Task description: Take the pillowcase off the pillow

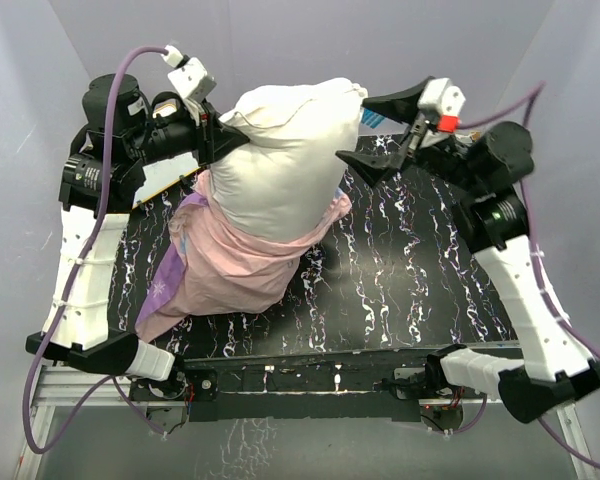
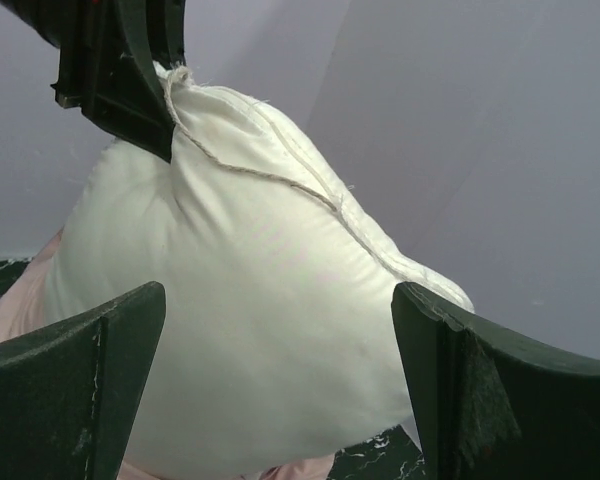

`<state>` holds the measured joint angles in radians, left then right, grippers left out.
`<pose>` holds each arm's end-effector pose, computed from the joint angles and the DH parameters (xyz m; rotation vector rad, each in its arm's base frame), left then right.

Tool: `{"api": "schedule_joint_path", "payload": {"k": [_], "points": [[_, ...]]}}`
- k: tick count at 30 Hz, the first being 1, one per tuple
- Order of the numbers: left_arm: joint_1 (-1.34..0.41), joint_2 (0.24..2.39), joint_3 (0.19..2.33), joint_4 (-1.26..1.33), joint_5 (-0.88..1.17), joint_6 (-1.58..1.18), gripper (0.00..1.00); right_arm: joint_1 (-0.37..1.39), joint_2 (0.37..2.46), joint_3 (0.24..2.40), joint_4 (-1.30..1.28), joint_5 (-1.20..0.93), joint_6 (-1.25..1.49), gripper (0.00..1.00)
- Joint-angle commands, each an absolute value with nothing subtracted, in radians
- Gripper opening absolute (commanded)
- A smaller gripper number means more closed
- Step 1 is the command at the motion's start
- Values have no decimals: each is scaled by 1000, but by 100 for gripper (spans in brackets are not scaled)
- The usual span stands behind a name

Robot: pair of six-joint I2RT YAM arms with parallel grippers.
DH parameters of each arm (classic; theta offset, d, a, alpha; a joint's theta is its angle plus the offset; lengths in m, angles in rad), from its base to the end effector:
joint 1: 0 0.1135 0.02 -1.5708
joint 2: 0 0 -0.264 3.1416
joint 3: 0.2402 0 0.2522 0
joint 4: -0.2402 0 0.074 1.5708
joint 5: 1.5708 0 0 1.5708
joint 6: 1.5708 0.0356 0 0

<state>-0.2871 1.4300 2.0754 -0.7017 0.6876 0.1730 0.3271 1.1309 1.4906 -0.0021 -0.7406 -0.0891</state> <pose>0.2275 -0.0907 0.5645 0.8730 1.4037 -0.6441 0.1908 0.0901 0.5298 -0.8803 1.0074 0.6498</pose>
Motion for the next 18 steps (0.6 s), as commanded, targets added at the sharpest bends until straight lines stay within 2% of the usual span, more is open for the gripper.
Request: {"api": "schedule_joint_path", "payload": {"k": [1,10,18], "points": [[-321,1431,2018,-798,718,229,0,329,1211,1572,-43,-878,-141,100],[-469,1477,1994,-794,628,258,0,355,1295,1699,-209,-967,-232,100],[-543,1492,1998,-822,570,311,0,515,1376,1822,-442,-925,-377,100]]}}
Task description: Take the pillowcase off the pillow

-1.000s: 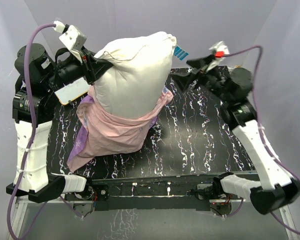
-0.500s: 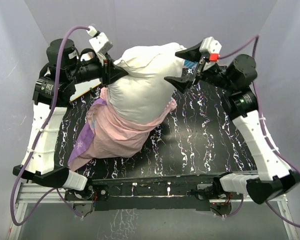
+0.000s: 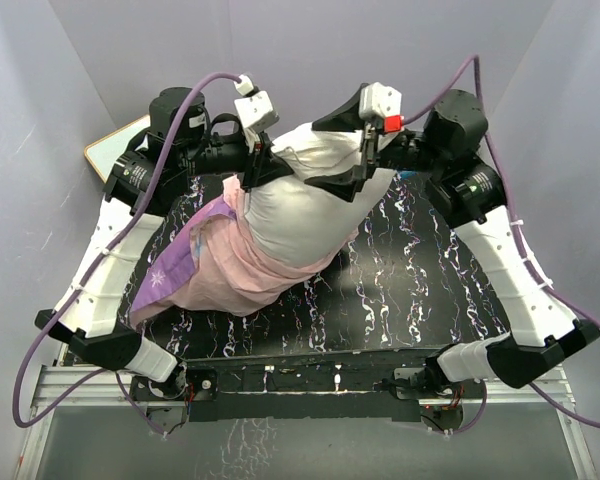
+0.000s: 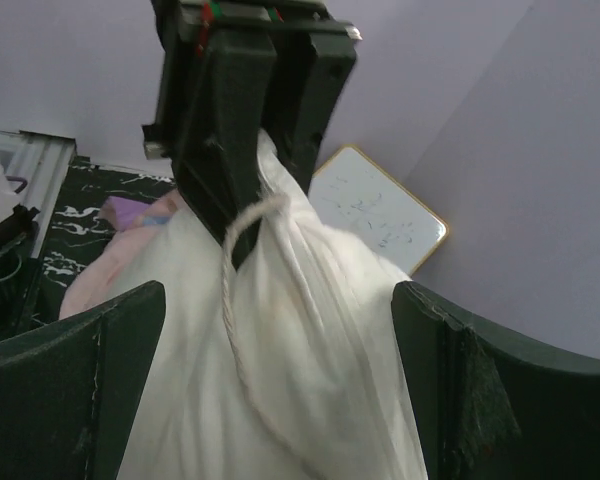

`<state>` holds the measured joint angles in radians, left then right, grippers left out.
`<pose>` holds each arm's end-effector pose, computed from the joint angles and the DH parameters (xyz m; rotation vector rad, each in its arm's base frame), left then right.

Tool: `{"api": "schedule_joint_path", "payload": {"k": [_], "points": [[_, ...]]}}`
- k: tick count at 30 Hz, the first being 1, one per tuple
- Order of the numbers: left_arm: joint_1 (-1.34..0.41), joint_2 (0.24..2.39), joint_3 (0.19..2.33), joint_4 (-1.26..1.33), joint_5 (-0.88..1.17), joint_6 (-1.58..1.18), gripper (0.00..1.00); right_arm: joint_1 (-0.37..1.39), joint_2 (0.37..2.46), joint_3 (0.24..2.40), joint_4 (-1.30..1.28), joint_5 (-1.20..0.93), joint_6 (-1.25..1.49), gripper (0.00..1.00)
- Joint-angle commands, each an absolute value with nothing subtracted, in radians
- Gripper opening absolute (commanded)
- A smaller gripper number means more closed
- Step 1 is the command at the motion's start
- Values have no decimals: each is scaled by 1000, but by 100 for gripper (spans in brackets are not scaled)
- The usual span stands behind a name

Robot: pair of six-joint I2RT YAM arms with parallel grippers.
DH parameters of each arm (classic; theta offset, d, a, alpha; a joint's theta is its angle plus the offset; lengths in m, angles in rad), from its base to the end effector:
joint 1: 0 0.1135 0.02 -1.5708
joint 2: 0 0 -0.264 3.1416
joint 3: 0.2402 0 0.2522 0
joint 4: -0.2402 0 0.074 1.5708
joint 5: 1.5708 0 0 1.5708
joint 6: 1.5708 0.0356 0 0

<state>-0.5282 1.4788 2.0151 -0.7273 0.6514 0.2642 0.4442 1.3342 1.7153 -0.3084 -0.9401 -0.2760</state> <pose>0.2276 -0.1578 0.5337 1.1051 1.4007 -0.7620 0.2205 0.1368 0.5238 -1.2034 1.0357 0.8312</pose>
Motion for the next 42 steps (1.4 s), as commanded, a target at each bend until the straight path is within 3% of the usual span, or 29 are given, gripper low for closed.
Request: {"api": "schedule_joint_path", "payload": {"k": [1,7,18,25,27,29,32,33,34,35,36,37,40,42], "points": [[-547,1490,1999,-823,565,315,0,542,1394,1841,-480,-922,-394,100],[-551,1490,2066,-847,553,328,0,606,1430,1757,-627,-764,-472,100],[-551,1513,2195,-841,625,240,0,629,1348,1427,-434,-610,-423,99],[-550,1534,2291,-816,690,148,0,665,1417,1364,-318,-461,-386,86],[-551,1539,2303,-820,696,144,0,675,1435,1362,-275,-431,-372,78],[-551,1538,2305,-818,696,142,0,677,1454,1374,-245,-395,-342,61],[-551,1536,2323,-812,679,132,0,672,1475,1413,-243,-276,-270,11],[-550,1533,2329,-809,656,132,2,657,1476,1424,-241,-223,-217,8],[-549,1529,2329,-809,625,142,18,618,1471,1430,-240,-240,-163,8],[-549,1524,2326,-821,589,183,50,547,1458,1424,-218,-311,-97,8],[-549,1521,2315,-839,527,227,72,464,1434,1382,-161,-448,-11,8],[-547,1516,2289,-853,442,278,83,383,1407,1335,-89,-536,69,8],[-501,1504,2159,-892,199,430,96,242,1340,1241,7,-642,162,8],[-317,1508,2065,-944,275,479,97,208,1303,1208,10,-640,138,8]]}}
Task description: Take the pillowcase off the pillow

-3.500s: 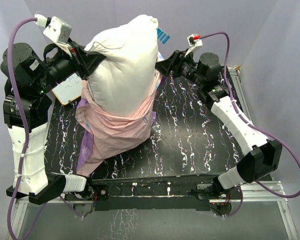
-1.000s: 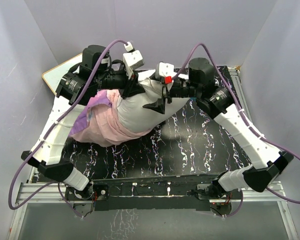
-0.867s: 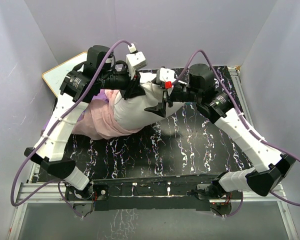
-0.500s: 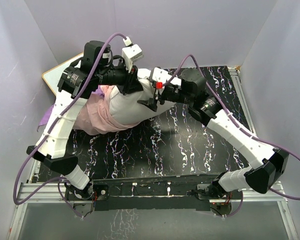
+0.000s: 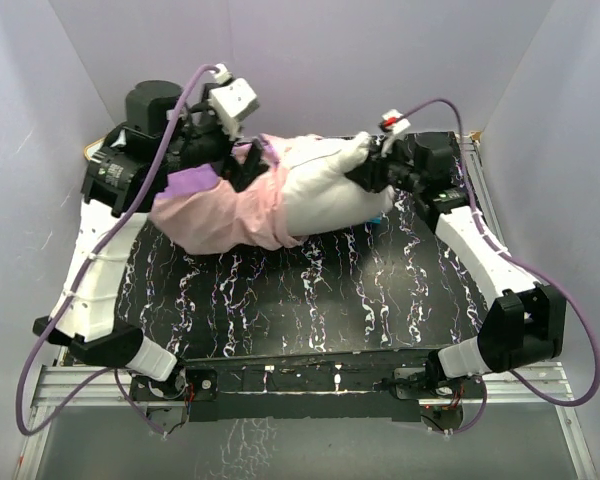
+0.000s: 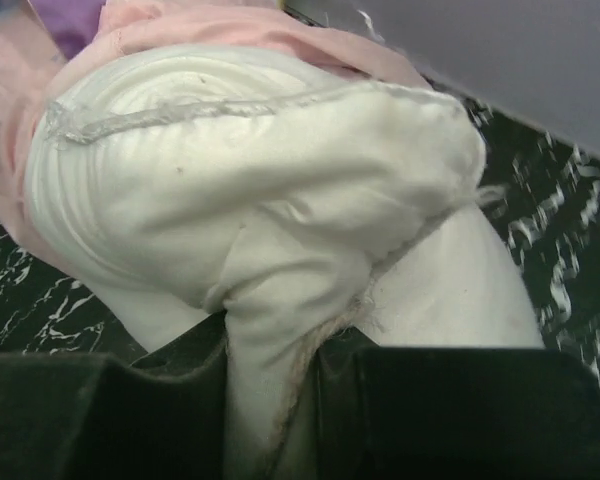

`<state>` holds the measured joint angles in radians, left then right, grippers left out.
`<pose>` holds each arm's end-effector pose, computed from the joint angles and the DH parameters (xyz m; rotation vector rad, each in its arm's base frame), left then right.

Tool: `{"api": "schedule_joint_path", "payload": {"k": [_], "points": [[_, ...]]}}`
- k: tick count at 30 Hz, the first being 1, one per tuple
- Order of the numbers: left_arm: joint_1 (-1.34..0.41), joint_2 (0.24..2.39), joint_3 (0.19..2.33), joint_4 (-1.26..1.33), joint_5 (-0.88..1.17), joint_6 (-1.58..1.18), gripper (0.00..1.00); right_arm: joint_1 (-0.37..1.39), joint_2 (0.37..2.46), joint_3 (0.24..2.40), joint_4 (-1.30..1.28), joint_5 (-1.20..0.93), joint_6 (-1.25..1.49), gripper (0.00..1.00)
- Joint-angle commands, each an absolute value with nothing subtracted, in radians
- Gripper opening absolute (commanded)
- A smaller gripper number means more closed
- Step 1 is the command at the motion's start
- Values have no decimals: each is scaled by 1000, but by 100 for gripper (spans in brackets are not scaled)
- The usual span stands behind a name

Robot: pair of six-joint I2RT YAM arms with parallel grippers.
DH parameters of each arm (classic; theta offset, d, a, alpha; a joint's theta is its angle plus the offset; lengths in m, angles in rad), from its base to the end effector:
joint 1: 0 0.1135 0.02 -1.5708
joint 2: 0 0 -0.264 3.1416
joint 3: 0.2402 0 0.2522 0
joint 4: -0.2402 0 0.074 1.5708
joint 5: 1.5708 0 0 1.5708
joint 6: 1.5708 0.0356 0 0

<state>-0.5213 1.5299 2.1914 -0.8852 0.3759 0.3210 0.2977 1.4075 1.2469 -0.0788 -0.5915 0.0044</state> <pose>0.2277 -0.1458 0.5513 0.9763 1.5171 -0.4799 0.3088 0.1155 0.3695 -0.6818 1.6997 0.7470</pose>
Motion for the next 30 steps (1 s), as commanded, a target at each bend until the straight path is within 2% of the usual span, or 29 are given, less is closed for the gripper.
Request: {"api": "schedule_joint_path", "payload": {"k": [1,4,6,10,19,23,25,30], "points": [[-216,1513,2037,-976,356,503,97,192,1285,1191,24,-648,131,8],[38,1541,1983,-1066,501,652,97,152,1257,1173,46,-650,127,8],[129,1546,1934,-1111,513,788,97,134,1267,1184,47,-666,124,8],[270,1515,1794,-949,549,898,97,132,1286,1205,68,-722,118,8],[336,1662,1987,-832,673,960,97,132,1215,1128,79,-748,-10,8],[330,1662,1920,-930,760,1167,97,132,1230,1136,77,-751,-7,8],[314,1645,1843,-926,726,1249,97,131,1241,1143,81,-776,-2,8],[306,1636,1690,-621,633,1243,96,132,1261,1171,101,-844,-3,8]]}}
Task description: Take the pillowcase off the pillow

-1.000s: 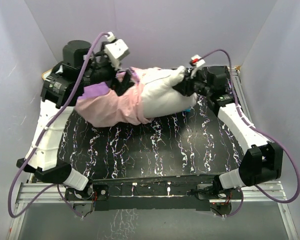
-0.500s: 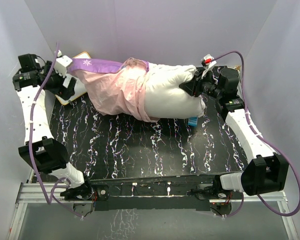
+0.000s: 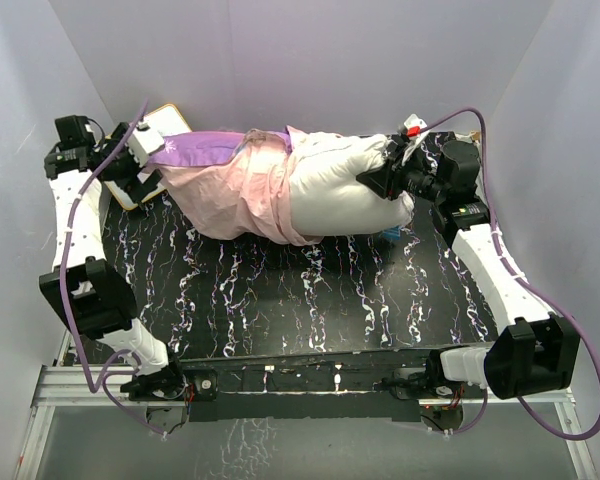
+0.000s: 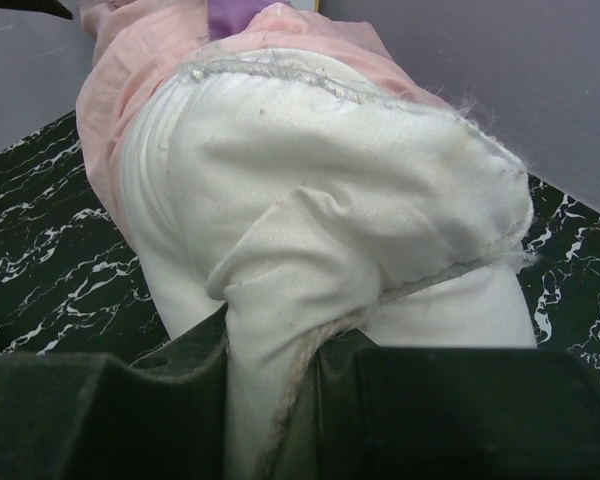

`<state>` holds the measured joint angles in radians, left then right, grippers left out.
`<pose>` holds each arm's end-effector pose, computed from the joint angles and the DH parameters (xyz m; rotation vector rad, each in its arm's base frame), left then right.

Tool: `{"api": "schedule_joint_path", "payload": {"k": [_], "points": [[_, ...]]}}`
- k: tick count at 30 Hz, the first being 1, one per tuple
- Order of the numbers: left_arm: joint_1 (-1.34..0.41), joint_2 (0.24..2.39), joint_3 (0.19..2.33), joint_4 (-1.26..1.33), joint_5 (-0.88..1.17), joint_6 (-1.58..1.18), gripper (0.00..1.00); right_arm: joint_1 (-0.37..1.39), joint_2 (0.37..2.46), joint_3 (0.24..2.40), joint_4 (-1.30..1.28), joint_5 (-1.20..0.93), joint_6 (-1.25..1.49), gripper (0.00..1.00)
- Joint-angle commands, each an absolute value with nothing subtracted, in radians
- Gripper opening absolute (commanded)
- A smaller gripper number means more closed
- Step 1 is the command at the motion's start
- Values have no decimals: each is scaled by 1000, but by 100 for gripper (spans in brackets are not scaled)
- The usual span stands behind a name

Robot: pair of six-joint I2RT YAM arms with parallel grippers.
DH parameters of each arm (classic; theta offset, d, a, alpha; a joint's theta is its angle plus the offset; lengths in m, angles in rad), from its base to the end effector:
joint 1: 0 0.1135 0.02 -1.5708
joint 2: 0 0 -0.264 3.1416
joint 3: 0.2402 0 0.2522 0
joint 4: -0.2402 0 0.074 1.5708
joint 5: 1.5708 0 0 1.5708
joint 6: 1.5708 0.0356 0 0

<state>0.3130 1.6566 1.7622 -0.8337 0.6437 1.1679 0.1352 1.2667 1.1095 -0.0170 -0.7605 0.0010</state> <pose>0.3457 0.0894 0.3938 1.1622 1.7902 0.1187 0.2846 0.0635 0.3690 -0.6690 1.6238 0.7591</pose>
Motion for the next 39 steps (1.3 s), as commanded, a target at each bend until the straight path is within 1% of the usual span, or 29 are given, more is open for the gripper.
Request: {"api": "schedule_joint_path", "payload": {"k": [1,4,7,9,11,13,14,15,16,17,18,19,20,21,23,26,29,32,39], "points": [[304,1637,1656,-557,625,1226,96,132,1267,1178,104,-860,-2,8],[269,1628,1542,-266,554,1207,96,132,1283,1202,110,-912,7,8],[252,1659,1525,-148,520,1170,97,132,1285,1212,83,-938,-3,8],[250,1678,1541,-126,519,1136,97,132,1291,1223,51,-951,-23,8],[250,1698,1573,-215,540,1182,97,132,1302,1240,27,-953,-35,8],[249,1710,1587,-304,568,1232,93,132,1314,1256,23,-942,-27,8],[247,1715,1606,-375,582,1267,88,132,1321,1266,24,-935,-22,8],[247,1724,1631,-450,593,1296,80,132,1328,1278,26,-931,-10,8],[245,1736,1653,-517,595,1309,71,131,1334,1288,31,-930,-1,8],[243,1747,1672,-565,593,1312,60,131,1338,1295,39,-926,10,8],[243,1756,1686,-603,588,1315,43,132,1340,1303,52,-921,25,8],[243,1765,1697,-629,575,1314,19,132,1342,1309,63,-909,39,8],[242,1767,1699,-627,557,1293,6,131,1343,1314,72,-890,54,8],[243,1765,1694,-604,537,1251,0,131,1344,1322,77,-868,66,8],[248,1752,1673,-531,482,1166,0,130,1347,1345,78,-789,97,8],[281,1733,1648,-462,442,1136,0,107,1344,1366,85,-679,169,8],[344,1710,1642,-400,429,1067,0,57,1322,1345,160,-615,285,8],[419,1700,1686,-439,481,993,0,7,1287,1310,215,-524,384,8],[586,1619,1694,-476,609,905,0,-60,1234,1281,209,-271,523,8]]}}
